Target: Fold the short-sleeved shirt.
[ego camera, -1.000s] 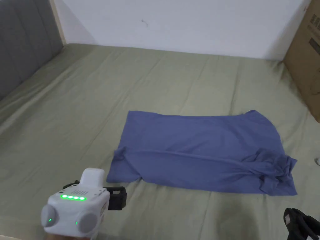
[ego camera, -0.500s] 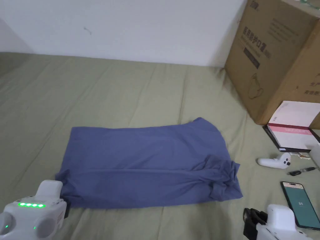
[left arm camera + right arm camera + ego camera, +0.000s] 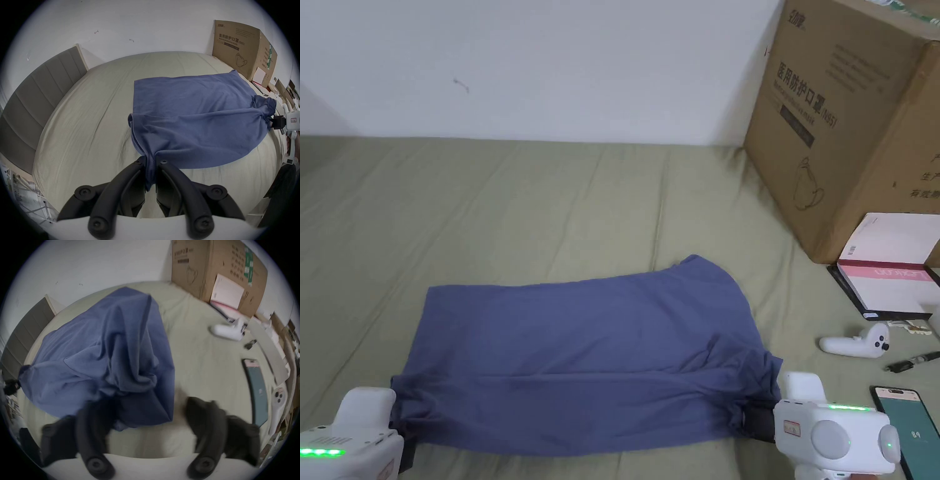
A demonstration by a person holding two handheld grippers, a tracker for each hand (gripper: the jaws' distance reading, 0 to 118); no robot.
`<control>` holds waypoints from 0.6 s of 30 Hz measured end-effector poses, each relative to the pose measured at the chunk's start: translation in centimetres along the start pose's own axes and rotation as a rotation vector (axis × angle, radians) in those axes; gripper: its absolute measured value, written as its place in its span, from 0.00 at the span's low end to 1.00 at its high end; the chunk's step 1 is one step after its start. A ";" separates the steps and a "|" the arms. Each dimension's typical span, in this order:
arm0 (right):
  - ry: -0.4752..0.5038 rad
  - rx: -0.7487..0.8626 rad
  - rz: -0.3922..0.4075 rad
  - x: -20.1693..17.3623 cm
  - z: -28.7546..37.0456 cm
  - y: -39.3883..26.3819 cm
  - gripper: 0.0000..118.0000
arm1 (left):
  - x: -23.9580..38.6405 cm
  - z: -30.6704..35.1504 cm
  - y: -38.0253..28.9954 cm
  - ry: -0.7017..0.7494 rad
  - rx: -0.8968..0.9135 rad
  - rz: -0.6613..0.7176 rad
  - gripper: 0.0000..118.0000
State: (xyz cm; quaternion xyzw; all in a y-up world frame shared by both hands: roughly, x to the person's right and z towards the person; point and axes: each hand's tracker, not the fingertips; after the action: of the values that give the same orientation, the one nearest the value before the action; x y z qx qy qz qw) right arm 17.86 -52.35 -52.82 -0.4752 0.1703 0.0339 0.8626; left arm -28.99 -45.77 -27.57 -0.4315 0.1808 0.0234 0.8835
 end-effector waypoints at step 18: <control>0.104 0.134 -0.049 -0.9 16.1 -1.4 0.02 | -3.2 10.6 0.9 -0.104 0.083 -0.016 0.07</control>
State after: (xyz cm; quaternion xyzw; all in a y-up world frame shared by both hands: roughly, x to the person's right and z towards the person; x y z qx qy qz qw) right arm 21.54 -39.59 -43.51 -0.4215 0.2050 -0.0234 0.8830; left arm -28.96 -36.71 -21.21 -0.3940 0.1322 0.0313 0.9090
